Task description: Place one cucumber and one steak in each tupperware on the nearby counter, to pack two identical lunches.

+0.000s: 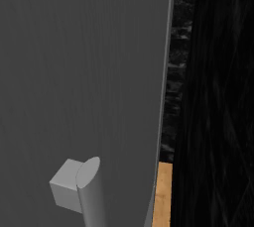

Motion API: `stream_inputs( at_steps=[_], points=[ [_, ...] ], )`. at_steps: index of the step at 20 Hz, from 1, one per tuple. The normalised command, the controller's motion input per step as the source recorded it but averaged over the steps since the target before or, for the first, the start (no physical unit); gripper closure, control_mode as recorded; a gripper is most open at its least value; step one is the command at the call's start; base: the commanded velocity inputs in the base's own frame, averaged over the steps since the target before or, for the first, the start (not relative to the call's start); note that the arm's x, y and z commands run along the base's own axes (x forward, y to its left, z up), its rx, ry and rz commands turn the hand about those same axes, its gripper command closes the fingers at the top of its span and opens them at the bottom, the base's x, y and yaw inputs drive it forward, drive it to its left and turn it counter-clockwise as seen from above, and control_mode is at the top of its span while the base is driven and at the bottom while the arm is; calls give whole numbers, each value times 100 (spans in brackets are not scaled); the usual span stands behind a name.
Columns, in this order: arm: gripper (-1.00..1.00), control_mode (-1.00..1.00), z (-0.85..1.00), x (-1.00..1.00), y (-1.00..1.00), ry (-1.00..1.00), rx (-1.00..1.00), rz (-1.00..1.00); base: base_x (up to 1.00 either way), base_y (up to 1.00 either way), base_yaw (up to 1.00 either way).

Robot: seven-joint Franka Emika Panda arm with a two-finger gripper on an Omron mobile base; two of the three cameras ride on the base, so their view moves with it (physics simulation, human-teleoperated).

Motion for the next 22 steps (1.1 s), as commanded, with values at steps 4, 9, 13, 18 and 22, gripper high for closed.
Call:
stream_inputs(
  at_steps=[4,9,13,18,22],
  points=[
    [-100,-100,-11,45,-3,-13,0,3,0,0,0],
    [-100,-100,-33,45,2,-1,0,2,0,0,0],
    [-100,-100,-20,34,9,0,0,0,0,0,0],
    [-100,-100,-17,43,8,0,0,0,0,0,0],
    [100,-100,-36,23,0,0,0,0,0,0,0]
  ],
)
